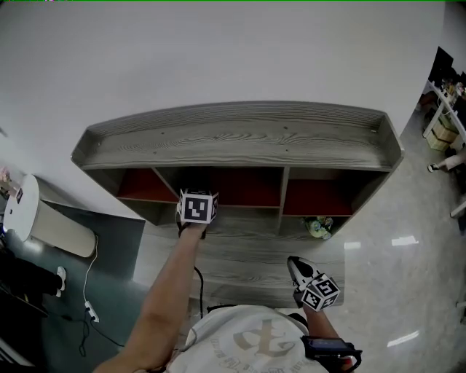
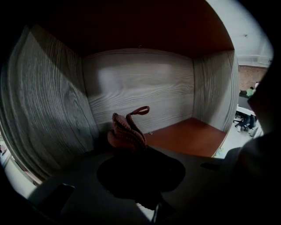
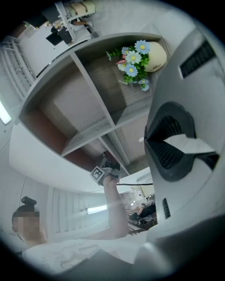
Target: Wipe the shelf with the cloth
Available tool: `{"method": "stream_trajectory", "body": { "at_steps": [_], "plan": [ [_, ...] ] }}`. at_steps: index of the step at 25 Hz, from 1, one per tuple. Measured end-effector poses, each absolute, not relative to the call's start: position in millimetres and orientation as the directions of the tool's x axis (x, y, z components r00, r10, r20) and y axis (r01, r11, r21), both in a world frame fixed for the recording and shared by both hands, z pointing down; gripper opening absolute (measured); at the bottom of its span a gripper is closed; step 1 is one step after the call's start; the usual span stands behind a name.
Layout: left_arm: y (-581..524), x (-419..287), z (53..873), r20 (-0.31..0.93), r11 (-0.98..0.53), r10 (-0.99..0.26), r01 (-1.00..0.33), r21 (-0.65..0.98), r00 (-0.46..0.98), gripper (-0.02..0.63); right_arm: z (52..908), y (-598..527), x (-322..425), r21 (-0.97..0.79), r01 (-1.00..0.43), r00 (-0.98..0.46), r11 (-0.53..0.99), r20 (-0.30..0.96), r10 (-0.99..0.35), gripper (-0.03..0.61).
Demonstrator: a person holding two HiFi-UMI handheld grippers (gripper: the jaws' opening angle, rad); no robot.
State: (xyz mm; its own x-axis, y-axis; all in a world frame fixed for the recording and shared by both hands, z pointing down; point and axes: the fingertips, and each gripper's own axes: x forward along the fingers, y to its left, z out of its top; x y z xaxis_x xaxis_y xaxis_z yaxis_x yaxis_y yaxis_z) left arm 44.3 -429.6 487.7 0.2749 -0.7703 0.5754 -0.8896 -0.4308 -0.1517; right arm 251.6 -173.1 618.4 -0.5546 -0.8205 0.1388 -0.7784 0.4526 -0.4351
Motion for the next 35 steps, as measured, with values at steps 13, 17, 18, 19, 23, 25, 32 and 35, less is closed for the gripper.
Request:
{"method": "stream_trajectory", "body": {
  "at_steps": [13, 17, 18, 19, 23, 25, 32, 35],
  "plan": [
    [-409.2, 118.0, 489.3, 0.594, -0.543, -0.708, -0.832, -0.114, 0.381, 0.064, 622.5, -151.2, 290.2, -0.436, -0.791, -0.531, 0.429, 0.142, -0.835, 0.005],
    [-406.4, 142.2, 489.5, 0.594, -0.571, -0.692, -0.814, -0.103, 0.410, 0.064, 626.1, -142.0, 300.7, -0.443, -0.793, -0.523, 0.418, 0.145, -0.840, 0.005],
    [-406.1, 149.8, 489.8, 0.597, -0.581, -0.683, -0.808, -0.095, 0.421, 0.064, 627.0, -139.9, 303.6, -0.444, -0.794, -0.521, 0.415, 0.147, -0.841, 0.005],
    [-405.8, 157.8, 489.9, 0.600, -0.594, -0.672, -0.800, -0.086, 0.434, 0.064, 627.6, -138.1, 306.4, -0.444, -0.796, -0.518, 0.412, 0.147, -0.842, 0.005],
    [-401.2, 189.1, 490.0, 0.612, -0.644, -0.626, -0.763, -0.057, 0.482, 0.064, 629.1, -130.7, 317.8, -0.446, -0.801, -0.505, 0.399, 0.145, -0.851, 0.005],
    [-397.9, 200.9, 490.0, 0.612, -0.660, -0.616, -0.749, -0.056, 0.496, 0.064, 629.6, -126.9, 323.6, -0.448, -0.803, -0.498, 0.392, 0.145, -0.855, 0.005],
    [-382.4, 221.9, 489.3, 0.611, -0.692, -0.589, -0.720, -0.045, 0.529, 0.064, 632.4, -116.3, 338.7, -0.453, -0.804, -0.494, 0.386, 0.147, -0.857, 0.005],
    [-366.8, 231.1, 490.2, 0.622, -0.722, -0.554, -0.692, -0.026, 0.554, 0.064, 632.7, -117.2, 342.3, -0.450, -0.801, -0.502, 0.395, 0.144, -0.853, 0.005]
  ]
}}
